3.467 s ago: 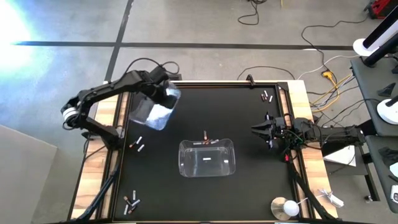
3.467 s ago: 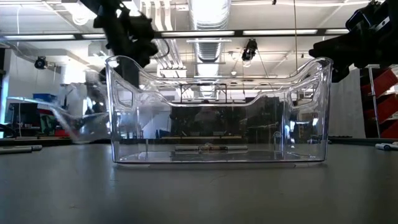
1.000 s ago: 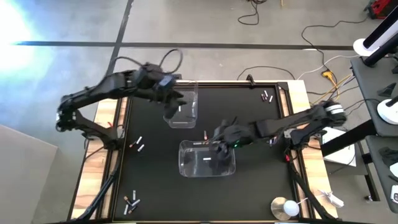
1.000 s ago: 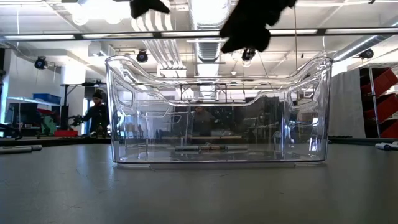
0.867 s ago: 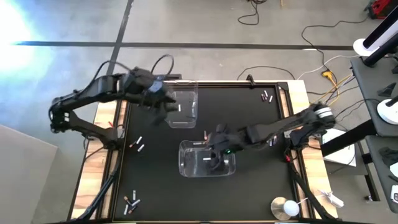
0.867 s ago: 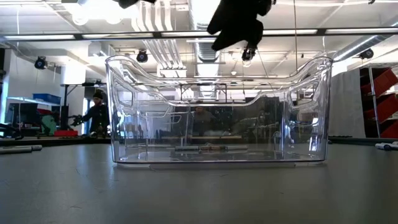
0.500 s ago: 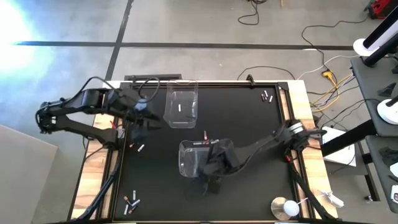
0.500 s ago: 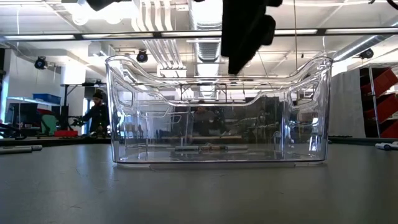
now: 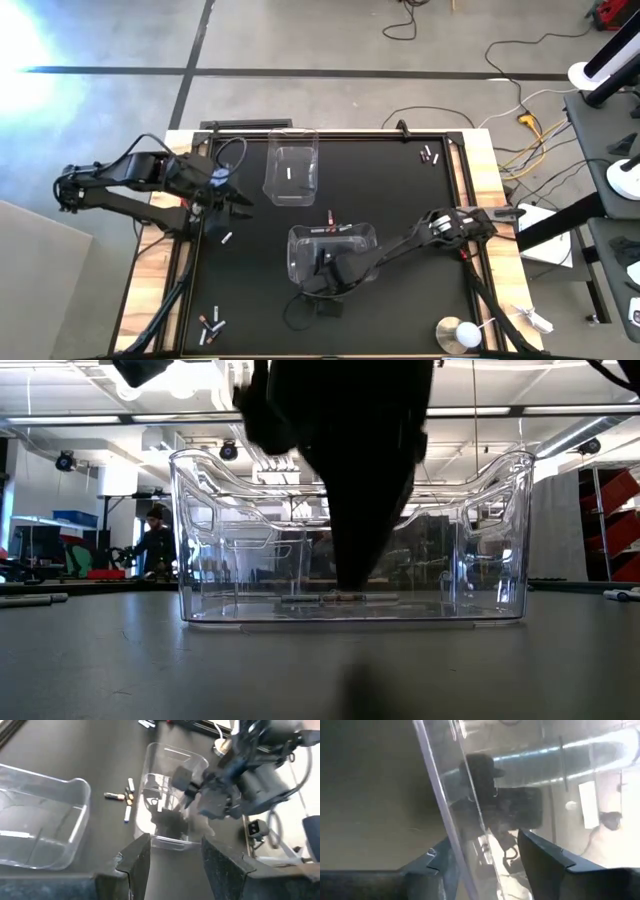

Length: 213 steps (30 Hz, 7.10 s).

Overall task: Sort batteries
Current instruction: Move the bottom transparent bin to the top right of the table, then put the white battery into the left transparent bin

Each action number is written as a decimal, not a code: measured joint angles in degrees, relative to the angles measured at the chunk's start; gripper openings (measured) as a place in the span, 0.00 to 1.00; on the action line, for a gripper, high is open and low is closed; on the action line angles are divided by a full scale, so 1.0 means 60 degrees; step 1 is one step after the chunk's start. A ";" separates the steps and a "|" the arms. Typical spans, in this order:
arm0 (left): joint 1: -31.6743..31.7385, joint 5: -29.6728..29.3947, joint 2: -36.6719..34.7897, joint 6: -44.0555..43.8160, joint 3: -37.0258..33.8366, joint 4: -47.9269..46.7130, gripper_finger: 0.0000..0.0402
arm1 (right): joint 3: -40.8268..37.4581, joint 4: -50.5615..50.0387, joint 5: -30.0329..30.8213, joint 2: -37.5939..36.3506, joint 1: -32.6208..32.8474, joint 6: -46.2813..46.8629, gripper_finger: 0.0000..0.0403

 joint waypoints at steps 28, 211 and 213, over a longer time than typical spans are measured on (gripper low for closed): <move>-0.0822 -0.1072 -0.1756 -0.0122 -0.0445 0.0754 0.39 | 0.3311 -0.2888 0.1071 -0.1269 -0.1625 0.4171 0.02; 0.2446 0.0006 -0.6527 -0.2227 -0.3883 -0.3178 0.38 | 0.3435 -0.1896 0.4046 -0.0740 0.2190 0.5840 0.53; 0.2446 -0.0428 -0.6237 -0.1878 -0.3964 -0.3273 0.38 | 0.3435 -0.2434 0.4111 -0.0751 0.2149 0.6797 0.53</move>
